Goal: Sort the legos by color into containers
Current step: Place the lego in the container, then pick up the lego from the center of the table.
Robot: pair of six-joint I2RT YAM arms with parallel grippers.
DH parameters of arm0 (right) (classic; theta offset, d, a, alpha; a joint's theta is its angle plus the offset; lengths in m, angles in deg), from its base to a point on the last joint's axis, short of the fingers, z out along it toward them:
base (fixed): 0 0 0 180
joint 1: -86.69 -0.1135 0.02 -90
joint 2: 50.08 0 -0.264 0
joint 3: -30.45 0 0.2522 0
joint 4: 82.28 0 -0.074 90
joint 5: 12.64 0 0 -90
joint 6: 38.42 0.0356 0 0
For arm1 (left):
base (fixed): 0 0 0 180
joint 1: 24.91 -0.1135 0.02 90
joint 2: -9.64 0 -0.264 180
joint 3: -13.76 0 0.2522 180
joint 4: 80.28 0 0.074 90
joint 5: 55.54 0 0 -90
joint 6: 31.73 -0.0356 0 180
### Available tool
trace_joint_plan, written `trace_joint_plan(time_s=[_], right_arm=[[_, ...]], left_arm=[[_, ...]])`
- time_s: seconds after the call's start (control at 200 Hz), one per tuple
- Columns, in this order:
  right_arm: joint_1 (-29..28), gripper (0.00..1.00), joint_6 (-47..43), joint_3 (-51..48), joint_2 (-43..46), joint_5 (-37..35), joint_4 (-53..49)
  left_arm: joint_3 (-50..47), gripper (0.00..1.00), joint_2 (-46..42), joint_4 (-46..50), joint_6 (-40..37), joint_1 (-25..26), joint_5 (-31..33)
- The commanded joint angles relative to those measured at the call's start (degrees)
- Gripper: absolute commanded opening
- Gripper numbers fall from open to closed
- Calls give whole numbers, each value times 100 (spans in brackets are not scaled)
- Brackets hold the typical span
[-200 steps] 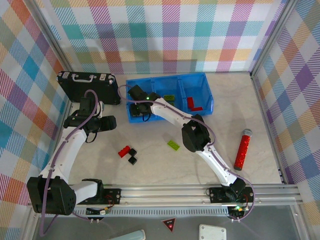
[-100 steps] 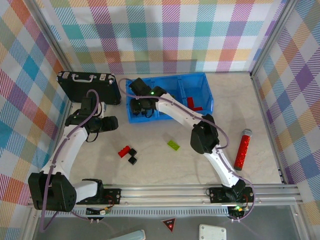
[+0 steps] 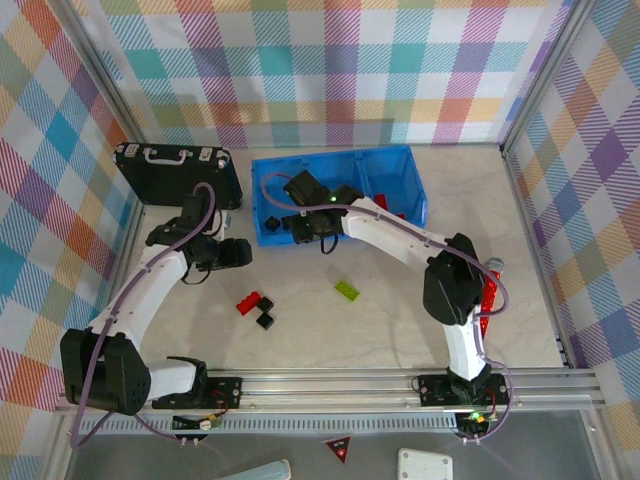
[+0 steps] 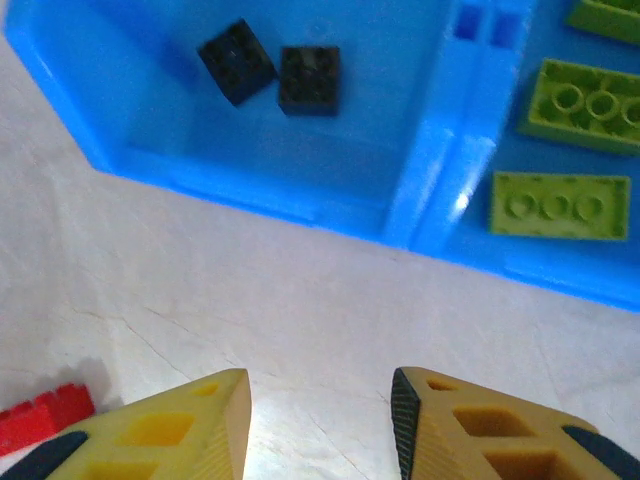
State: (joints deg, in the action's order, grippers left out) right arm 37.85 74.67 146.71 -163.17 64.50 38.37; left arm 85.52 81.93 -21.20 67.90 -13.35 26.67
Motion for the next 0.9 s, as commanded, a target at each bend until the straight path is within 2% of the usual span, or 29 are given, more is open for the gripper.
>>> trace_joint_plan(time_s=[0.0,0.165,0.395,0.6,0.895], right_arm=[[-29,43,88,-454,553,-240,137],[82,44,265,-1176,1029,-471,32],[543,44,618,-2400,1835,-467,65],[1241,44,837,-3452,2651,-269,72],[2252,44,659,-4575,3712,-131,32]], left_arm=[[302,71,114,154,210,408,115],[523,72,389,39,284,1093,364],[944,75,1102,-149,393,1879,487],[1433,75,1885,-225,417,2560,542],[2325,79,3031,40,267,3425,601]])
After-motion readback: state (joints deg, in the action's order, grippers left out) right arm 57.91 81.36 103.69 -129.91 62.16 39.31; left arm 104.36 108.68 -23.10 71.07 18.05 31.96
